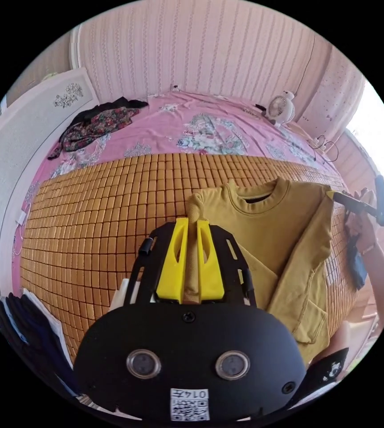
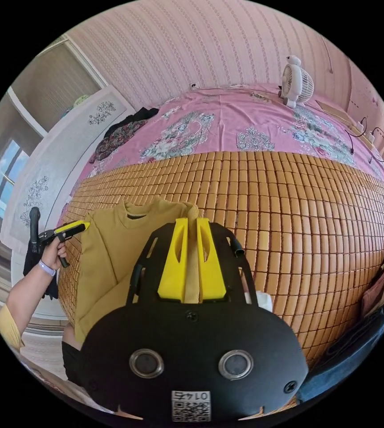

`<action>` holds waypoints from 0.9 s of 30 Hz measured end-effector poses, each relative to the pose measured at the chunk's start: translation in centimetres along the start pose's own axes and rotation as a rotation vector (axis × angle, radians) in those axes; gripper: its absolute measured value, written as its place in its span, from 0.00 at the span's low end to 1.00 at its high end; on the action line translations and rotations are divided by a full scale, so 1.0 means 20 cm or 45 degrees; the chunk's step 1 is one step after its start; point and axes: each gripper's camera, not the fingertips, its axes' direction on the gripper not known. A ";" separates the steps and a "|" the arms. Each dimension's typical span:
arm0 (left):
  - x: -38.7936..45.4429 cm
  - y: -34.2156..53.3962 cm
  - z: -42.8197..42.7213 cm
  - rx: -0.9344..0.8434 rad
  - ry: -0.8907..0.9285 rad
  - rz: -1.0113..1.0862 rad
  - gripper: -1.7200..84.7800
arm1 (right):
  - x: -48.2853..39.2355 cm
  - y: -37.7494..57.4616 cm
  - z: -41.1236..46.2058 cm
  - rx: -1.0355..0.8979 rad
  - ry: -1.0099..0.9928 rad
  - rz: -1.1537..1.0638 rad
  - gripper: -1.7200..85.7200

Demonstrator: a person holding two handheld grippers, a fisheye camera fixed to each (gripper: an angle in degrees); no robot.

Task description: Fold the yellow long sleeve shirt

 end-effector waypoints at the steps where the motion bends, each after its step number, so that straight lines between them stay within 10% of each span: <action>1: 0.01 0.01 -0.12 0.070 0.042 0.040 0.05 | -0.01 0.01 -0.09 0.025 -0.007 -0.054 0.05; 11: -0.26 1.08 -0.69 0.096 0.505 0.023 0.02 | -0.15 1.01 -0.74 0.043 -0.186 -0.445 0.07; 18: -0.38 1.55 -0.65 0.061 0.666 -0.395 0.03 | -0.12 1.81 -0.49 -0.374 -0.148 -0.071 0.10; 27: -0.25 1.29 -0.29 -0.160 0.517 -0.580 0.17 | -0.11 1.71 -0.29 -0.217 -0.152 0.249 0.15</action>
